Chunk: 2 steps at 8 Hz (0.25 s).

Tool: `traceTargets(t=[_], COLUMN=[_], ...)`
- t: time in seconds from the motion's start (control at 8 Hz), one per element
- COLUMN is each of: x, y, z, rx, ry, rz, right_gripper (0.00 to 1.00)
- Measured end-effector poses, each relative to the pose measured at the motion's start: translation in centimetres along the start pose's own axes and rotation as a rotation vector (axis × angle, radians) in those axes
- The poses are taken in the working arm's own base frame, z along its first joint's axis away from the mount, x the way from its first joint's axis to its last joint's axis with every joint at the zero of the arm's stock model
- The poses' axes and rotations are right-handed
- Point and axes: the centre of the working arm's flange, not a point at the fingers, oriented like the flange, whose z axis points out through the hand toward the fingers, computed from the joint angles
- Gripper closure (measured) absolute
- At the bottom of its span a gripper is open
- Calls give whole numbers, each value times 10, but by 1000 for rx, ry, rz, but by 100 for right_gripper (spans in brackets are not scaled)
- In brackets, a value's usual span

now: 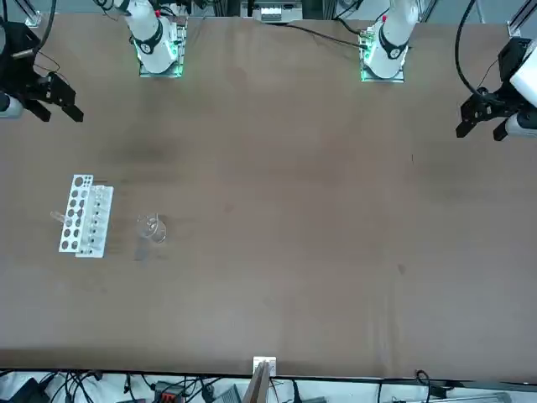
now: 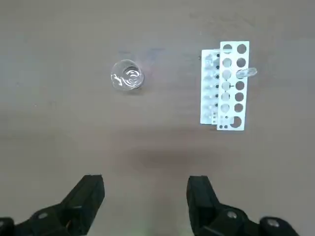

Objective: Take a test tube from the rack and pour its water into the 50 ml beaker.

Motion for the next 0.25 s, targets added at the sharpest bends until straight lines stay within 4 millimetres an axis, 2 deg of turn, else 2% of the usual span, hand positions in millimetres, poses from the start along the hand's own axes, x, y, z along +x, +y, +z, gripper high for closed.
traceTargets(t=[0.25], x=[0], y=[-1], z=[0], rx=[-10], ry=[1], rz=[-4], right_gripper=[0])
